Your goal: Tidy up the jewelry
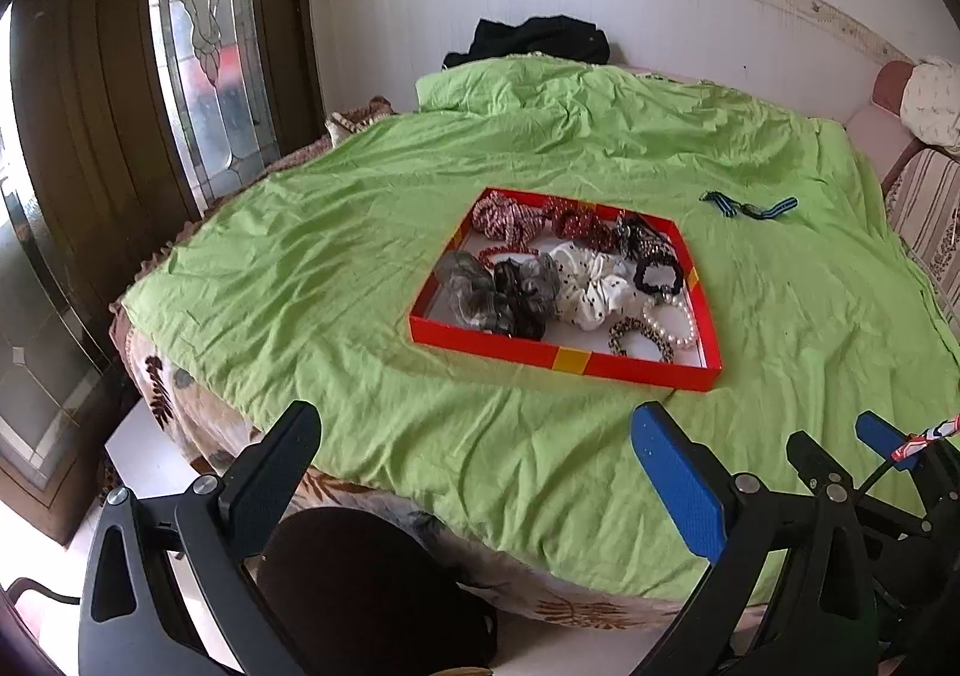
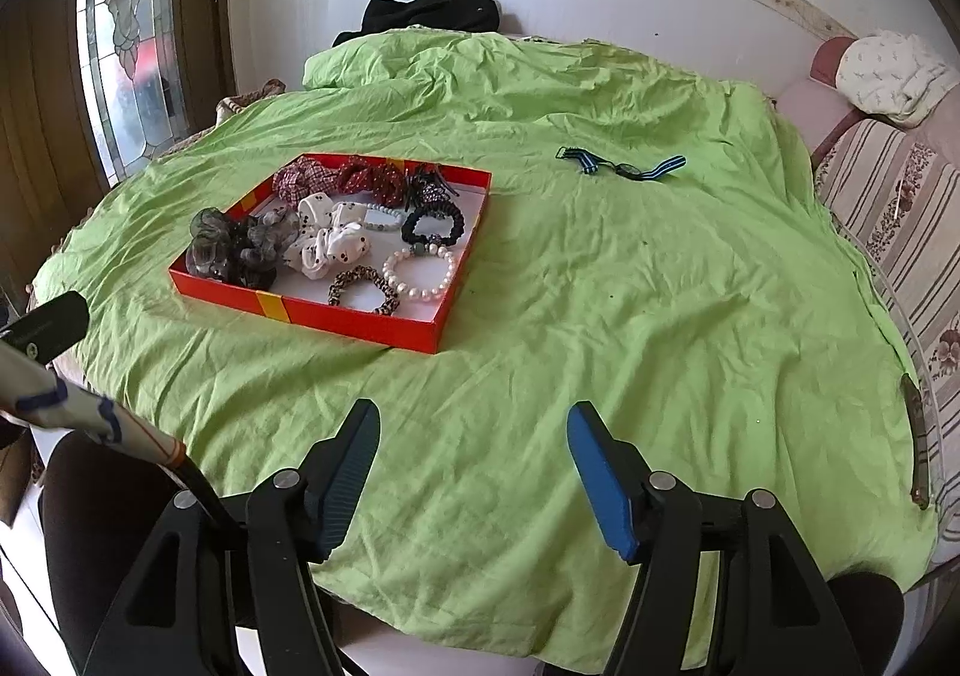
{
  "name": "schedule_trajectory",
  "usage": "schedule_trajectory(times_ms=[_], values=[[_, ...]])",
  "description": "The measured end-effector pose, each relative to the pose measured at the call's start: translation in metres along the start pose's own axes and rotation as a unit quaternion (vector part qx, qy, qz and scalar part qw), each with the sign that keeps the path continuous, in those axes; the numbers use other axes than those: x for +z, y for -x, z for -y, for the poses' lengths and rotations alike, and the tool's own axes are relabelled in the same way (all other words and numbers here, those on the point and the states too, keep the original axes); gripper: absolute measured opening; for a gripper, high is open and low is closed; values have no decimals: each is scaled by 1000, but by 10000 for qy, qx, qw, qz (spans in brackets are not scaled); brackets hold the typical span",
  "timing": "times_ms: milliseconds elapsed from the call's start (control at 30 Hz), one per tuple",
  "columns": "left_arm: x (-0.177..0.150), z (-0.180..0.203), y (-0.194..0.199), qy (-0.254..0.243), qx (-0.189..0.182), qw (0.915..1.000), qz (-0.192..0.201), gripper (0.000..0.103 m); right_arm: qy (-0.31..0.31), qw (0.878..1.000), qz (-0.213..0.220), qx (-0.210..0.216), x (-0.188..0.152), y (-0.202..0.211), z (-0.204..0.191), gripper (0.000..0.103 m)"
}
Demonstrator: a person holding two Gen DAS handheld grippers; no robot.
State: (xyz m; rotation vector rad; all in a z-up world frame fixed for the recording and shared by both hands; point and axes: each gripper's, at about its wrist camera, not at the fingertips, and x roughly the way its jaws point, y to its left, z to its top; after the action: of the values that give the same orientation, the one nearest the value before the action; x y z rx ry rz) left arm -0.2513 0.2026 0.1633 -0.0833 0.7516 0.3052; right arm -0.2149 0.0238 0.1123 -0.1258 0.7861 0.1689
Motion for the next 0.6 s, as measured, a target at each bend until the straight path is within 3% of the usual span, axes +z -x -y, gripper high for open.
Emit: schedule_trajectory(times_ms=[600], values=[[-7, -4, -23, 96, -220, 9989, -410, 103, 102, 9998, -157, -84, -1, -11, -8, 70]])
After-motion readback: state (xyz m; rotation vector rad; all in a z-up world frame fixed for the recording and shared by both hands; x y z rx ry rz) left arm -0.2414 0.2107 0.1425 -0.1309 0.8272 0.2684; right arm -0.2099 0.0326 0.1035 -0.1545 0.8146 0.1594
